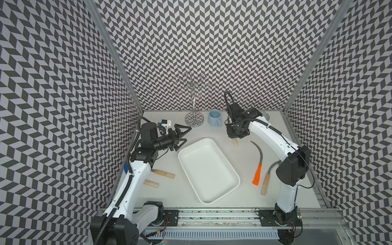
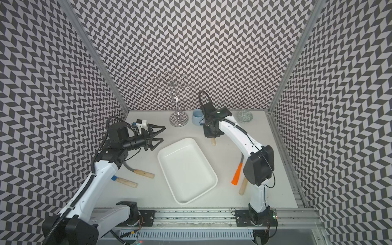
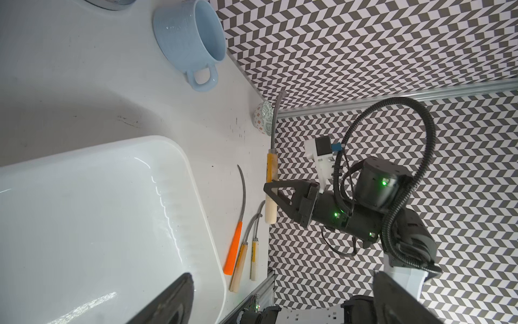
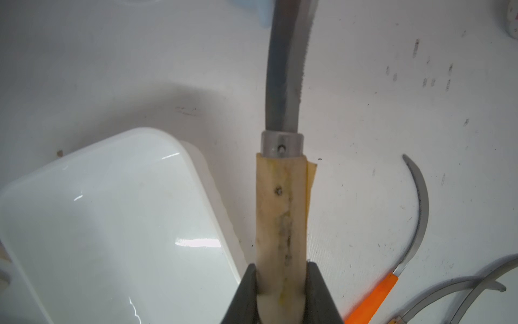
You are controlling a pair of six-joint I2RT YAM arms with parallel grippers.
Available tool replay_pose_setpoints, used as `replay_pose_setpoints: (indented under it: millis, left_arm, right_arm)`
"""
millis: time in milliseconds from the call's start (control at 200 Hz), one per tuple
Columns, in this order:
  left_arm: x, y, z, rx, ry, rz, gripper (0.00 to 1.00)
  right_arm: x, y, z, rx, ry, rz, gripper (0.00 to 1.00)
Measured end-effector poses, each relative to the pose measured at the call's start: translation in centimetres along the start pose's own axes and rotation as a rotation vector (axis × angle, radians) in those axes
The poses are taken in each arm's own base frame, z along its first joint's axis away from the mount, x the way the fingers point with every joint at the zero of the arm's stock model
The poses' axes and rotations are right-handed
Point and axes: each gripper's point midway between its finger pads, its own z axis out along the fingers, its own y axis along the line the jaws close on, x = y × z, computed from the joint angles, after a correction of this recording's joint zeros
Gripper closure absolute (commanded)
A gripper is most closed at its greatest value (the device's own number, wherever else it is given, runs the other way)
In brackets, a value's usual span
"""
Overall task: Put small sickles into storage boxes
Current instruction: Place the sickle in the storage box.
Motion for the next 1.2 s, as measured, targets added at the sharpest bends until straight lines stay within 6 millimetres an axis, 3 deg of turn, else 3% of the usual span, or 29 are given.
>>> replay_pose_setpoints:
  millis: [240,441,611,896,1202]
  left_arm:
    - [1.2,1.8,-0.4,-0.022,0.006,-0.05,0.0]
    - [2.4,5.5,-1.3,-0.068,-0.007,-0.16,0.0]
    - [2.2,6.2,-2.7,-0.088,-0.053,-0.19,0.01]
    - [1.7,6.7,-4.7,-0.107,-0.131,-0.213,0.0]
    - [2.8,8.7,-6.3,-0.138,-0.179,-0.252,0.0]
  right_arm:
    - [4.9,6.4,-1.5,-0.056,0.03,-0.101,1.0]
    - [9.7,11.0,-1.1,-0.098,0.091,-0.184,1.0]
    - [13.0,13.1,-0.4,-0.114,0.139,-0.226,1.0]
    - [16.6,15.8,0.5,-0.154,0.169,-0.273,1.0]
    - [18.0,17.2,2.6,-0.209,0.174,-0.27,1.0]
